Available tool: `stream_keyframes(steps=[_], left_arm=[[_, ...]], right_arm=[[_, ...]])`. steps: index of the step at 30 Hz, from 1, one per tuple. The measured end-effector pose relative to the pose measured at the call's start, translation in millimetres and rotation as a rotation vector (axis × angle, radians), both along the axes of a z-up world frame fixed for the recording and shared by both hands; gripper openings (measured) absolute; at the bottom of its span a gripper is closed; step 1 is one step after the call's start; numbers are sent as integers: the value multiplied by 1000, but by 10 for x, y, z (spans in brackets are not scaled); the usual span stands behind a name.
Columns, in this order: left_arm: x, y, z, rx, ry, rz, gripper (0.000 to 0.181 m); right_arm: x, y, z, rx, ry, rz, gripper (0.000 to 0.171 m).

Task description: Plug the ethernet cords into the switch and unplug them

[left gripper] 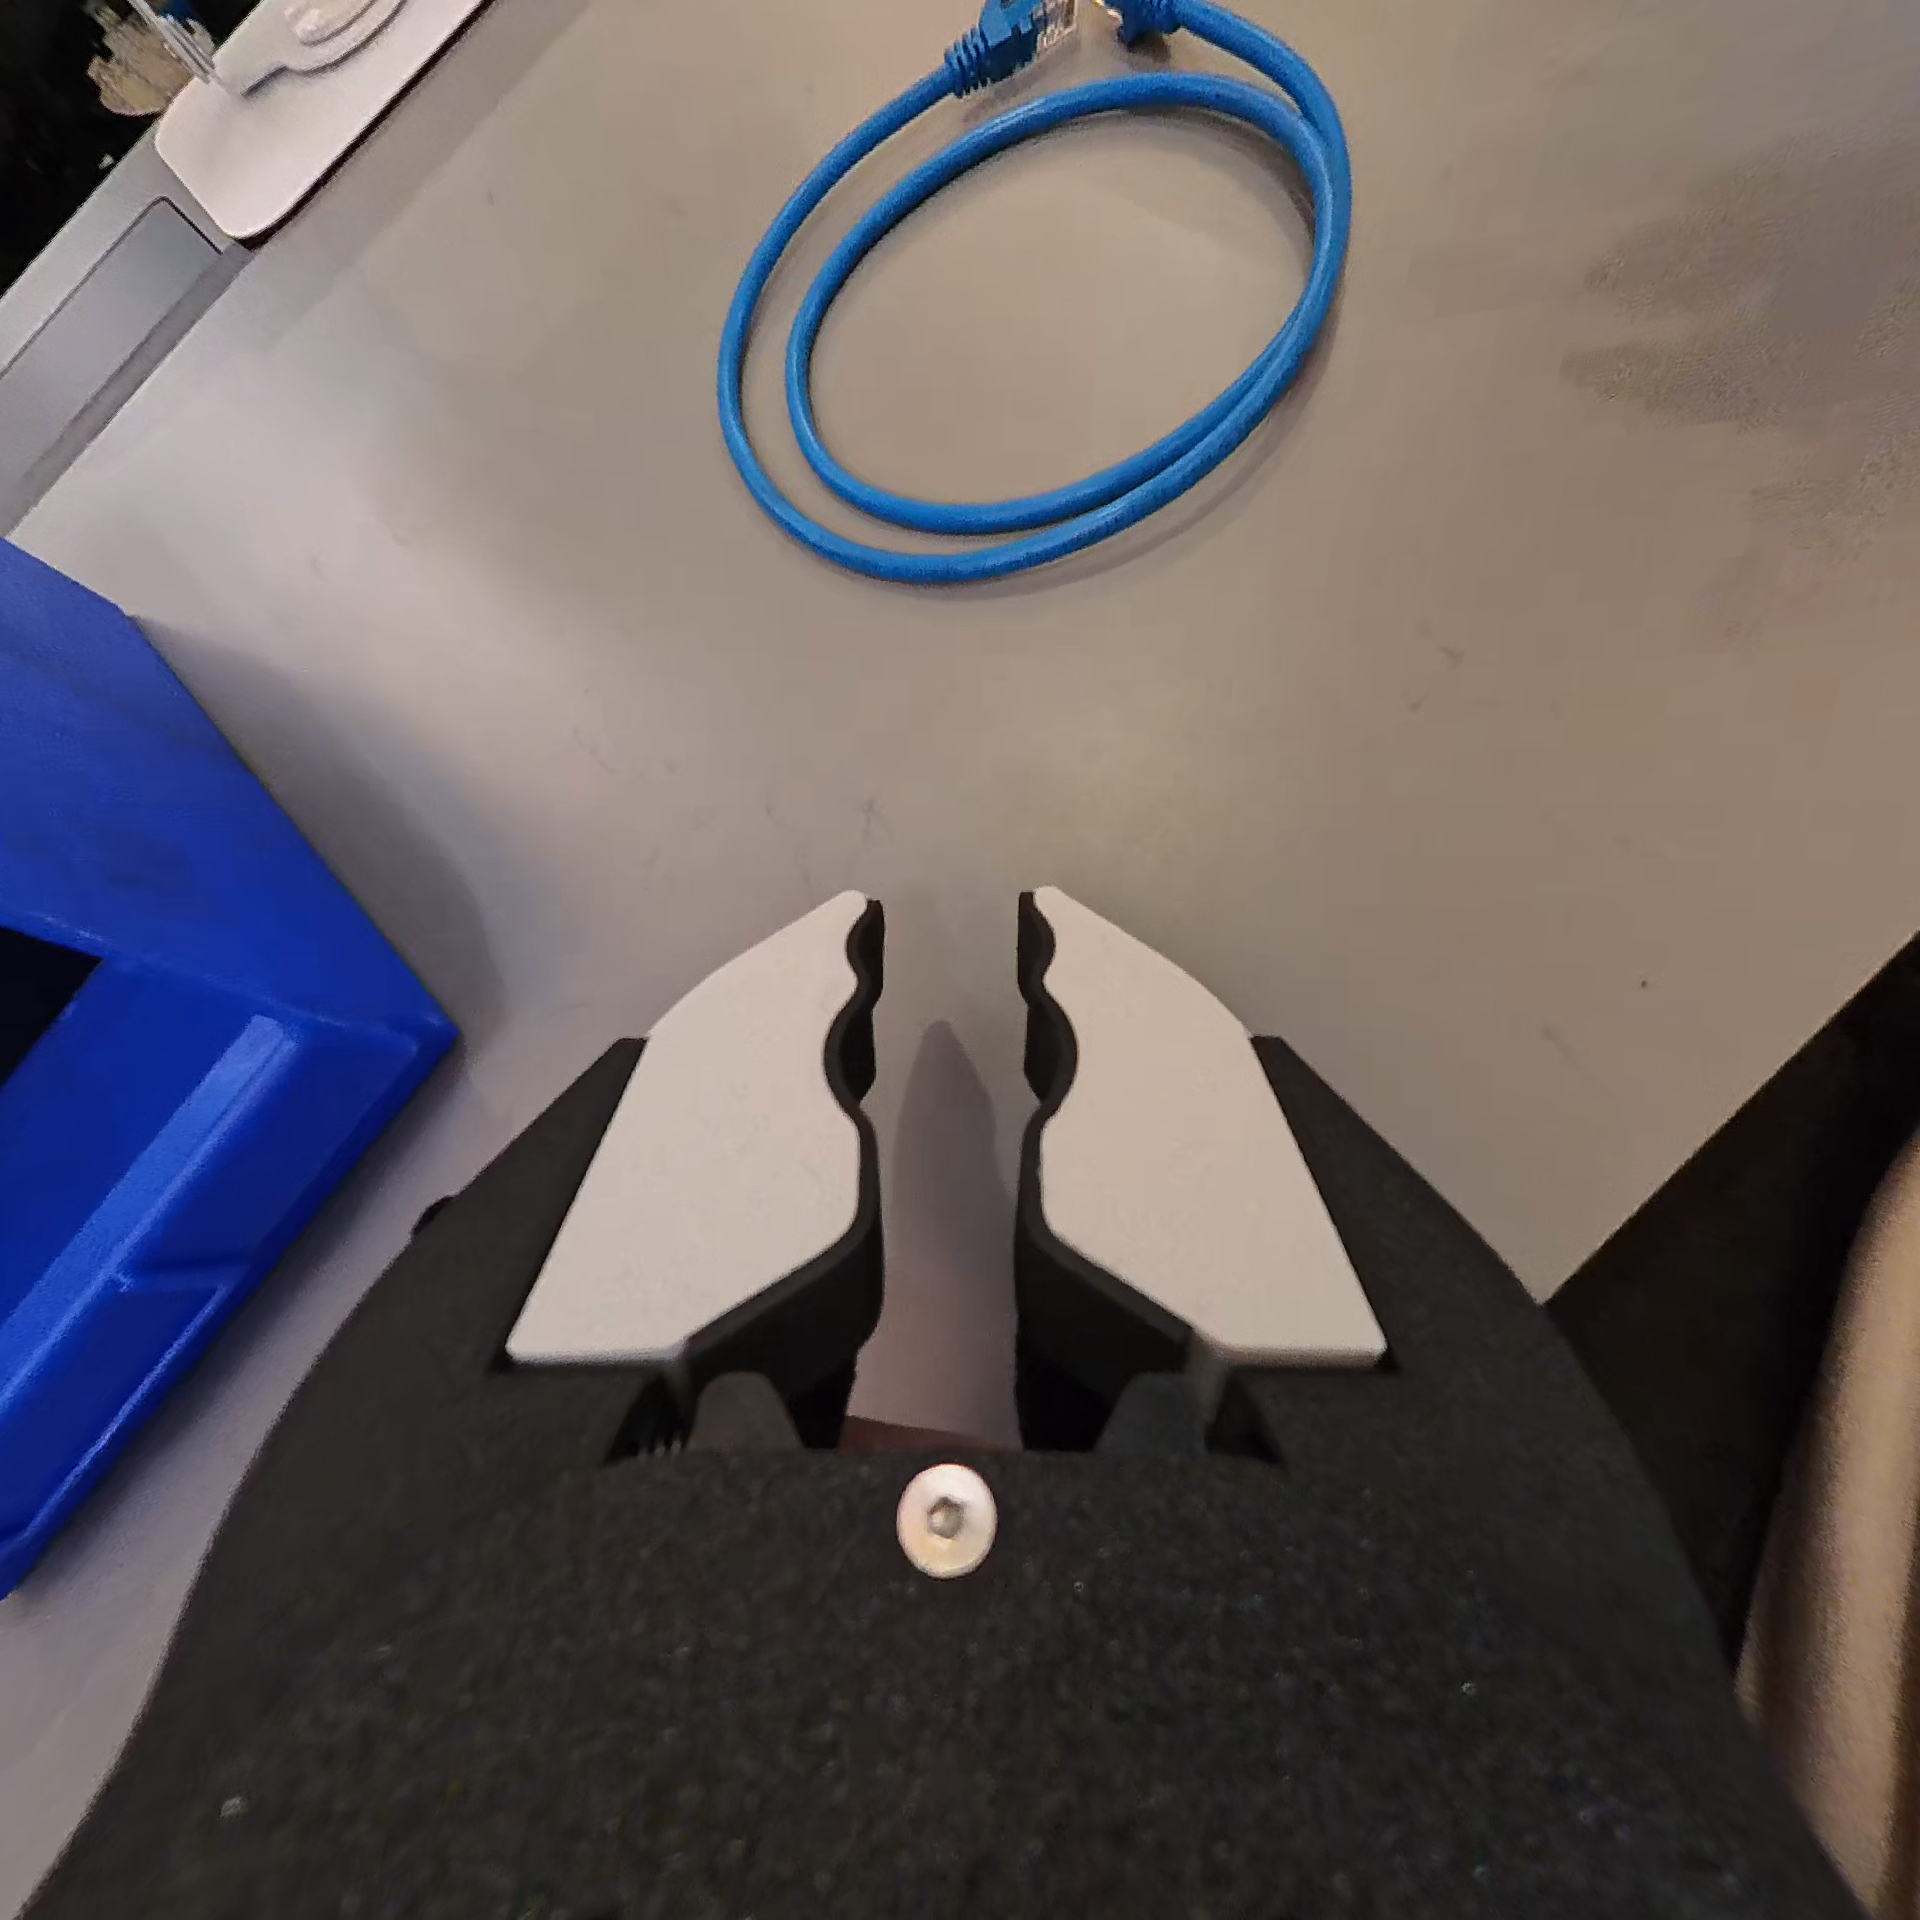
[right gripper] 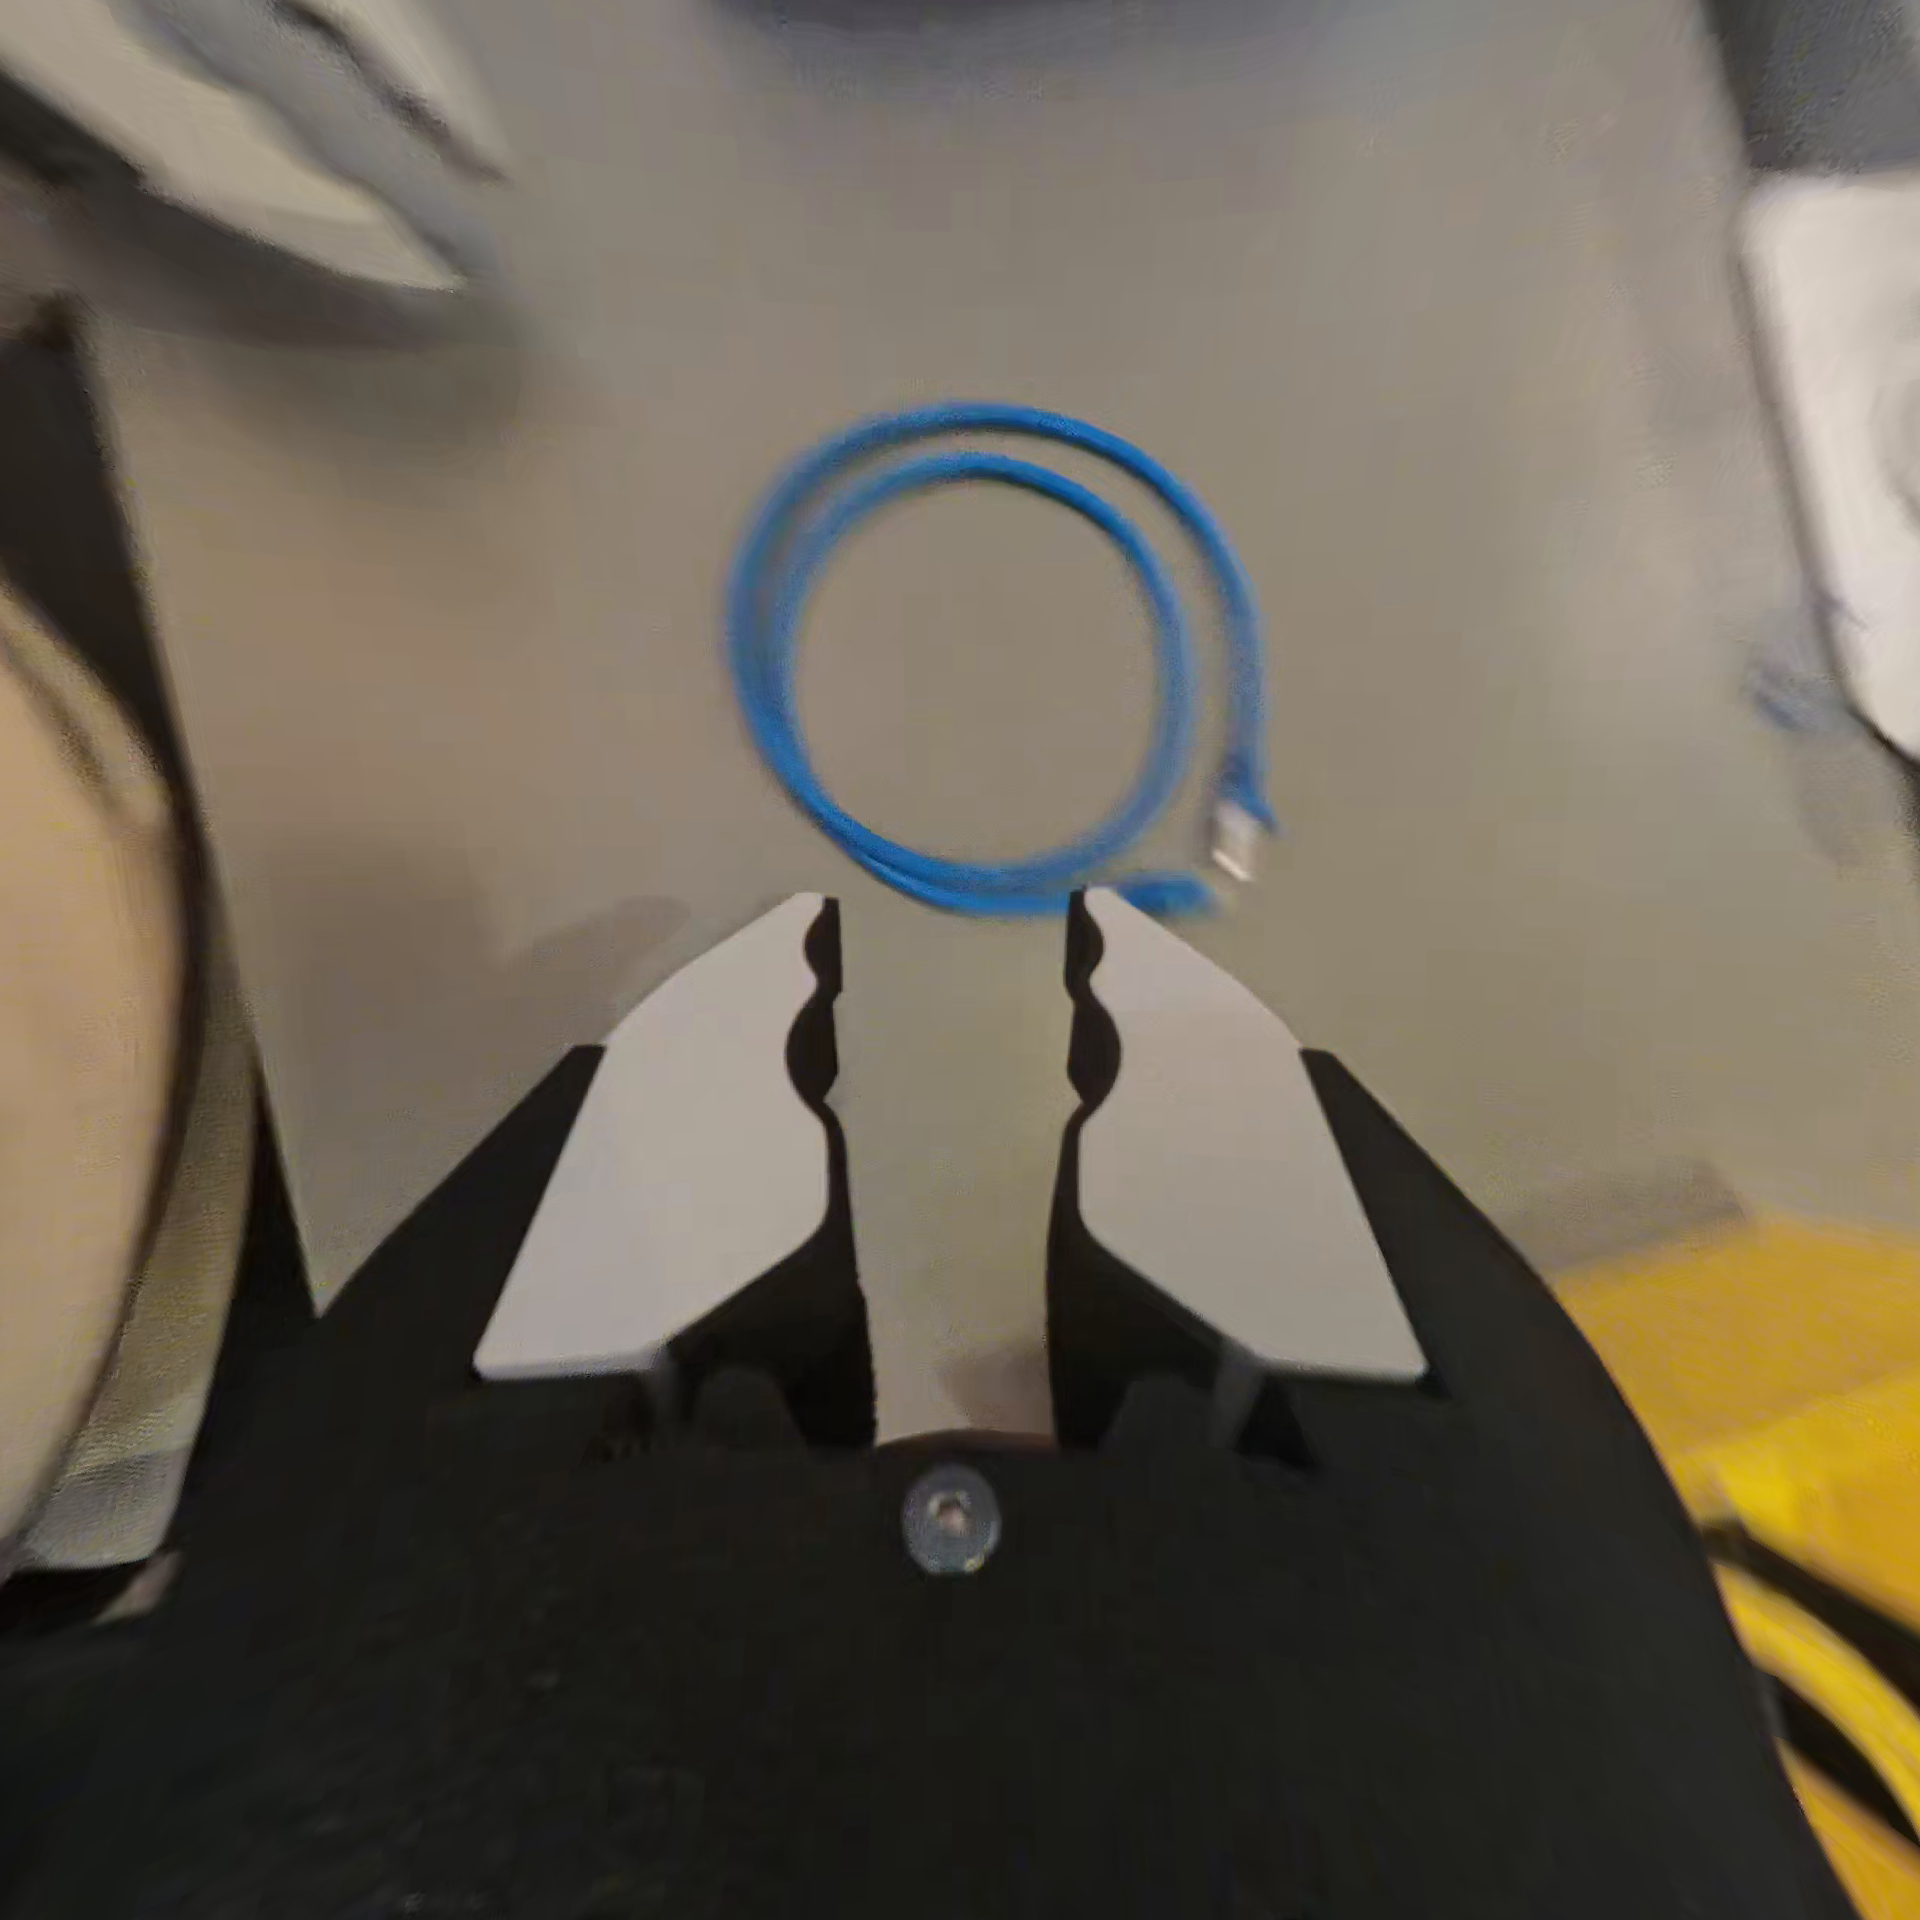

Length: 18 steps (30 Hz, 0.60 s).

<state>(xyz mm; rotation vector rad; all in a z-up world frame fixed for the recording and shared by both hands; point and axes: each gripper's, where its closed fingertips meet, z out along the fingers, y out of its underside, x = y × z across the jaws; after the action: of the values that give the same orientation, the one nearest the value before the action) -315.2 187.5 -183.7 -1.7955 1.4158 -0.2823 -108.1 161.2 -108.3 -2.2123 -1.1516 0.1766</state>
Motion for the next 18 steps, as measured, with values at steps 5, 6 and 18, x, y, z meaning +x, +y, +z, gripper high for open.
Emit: stream_keyframes(steps=[5,6,18], left_arm=[[-14,-7,17,5,-3,-1,24],[-21,-6,19,7,-2,-1,24],[-86,17,13,10,6,13,24]], right_arm=[[-624,47,-704,-84,-158,207,33],[-629,81,-816,-116,-183,213,32],[-439,46,-601,-77,-268,248,6]])
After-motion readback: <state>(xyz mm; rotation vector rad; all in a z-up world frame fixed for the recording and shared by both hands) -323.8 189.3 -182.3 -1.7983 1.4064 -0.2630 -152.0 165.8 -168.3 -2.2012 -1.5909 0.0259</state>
